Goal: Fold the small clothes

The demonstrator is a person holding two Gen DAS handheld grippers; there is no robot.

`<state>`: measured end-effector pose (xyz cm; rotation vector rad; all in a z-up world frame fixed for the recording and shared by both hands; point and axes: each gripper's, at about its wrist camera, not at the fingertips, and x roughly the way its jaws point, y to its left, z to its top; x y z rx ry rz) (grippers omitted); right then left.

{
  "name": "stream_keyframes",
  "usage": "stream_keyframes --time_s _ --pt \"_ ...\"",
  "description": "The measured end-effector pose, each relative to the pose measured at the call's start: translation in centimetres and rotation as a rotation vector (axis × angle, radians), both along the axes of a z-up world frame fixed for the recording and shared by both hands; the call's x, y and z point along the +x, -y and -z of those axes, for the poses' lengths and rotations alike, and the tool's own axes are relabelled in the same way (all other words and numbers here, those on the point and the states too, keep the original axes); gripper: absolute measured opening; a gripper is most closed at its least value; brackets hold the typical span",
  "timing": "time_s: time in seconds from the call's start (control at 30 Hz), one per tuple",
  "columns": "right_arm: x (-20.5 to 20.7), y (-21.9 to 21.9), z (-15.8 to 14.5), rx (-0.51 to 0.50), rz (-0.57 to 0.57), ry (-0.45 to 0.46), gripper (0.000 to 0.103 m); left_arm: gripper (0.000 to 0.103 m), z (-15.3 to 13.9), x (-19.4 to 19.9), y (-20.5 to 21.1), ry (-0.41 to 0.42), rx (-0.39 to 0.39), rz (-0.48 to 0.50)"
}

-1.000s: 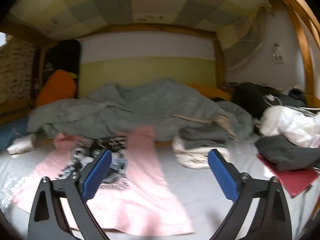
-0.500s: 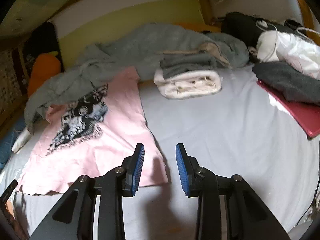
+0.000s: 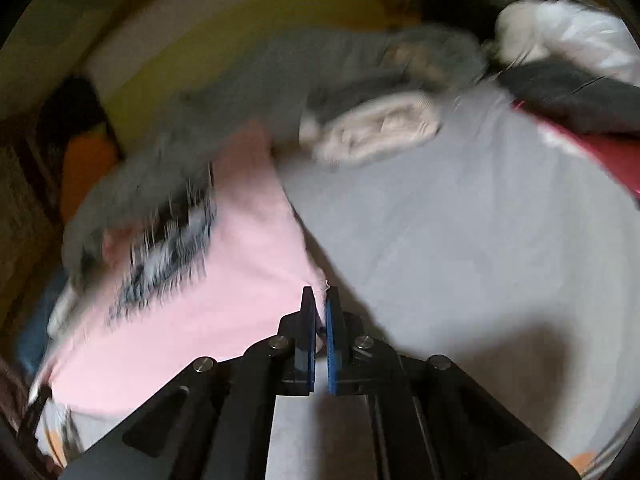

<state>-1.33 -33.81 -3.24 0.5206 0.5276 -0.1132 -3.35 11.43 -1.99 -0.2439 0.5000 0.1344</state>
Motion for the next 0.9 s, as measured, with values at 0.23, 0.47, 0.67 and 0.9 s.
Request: stream_keyframes --time_s 0.23,0.47,0.67,0.9 --pt "-1.6 -1.4 0.9 -0.022 0.04 -0.069 0.003 0.006 1.5 -0.3 -1.2 -0.078 -0.016 -0.039" --pt "-7.4 -0.2 1.6 0.071 0.059 -0.043 0.003 0.006 -0.6 -3.9 -1.7 -0.053 0.01 -0.05" --pt "-5.1 -0.5 -1.8 0.064 0.028 -0.019 0.003 0.006 -1.2 -1.3 -2.5 -0.129 -0.033 -0.033" --pt "10.6 -2.8 -5.3 -0.089 -0.025 -0.055 0.003 0.006 -1.1 13.4 -4.3 -0.264 -0.135 -0.004"
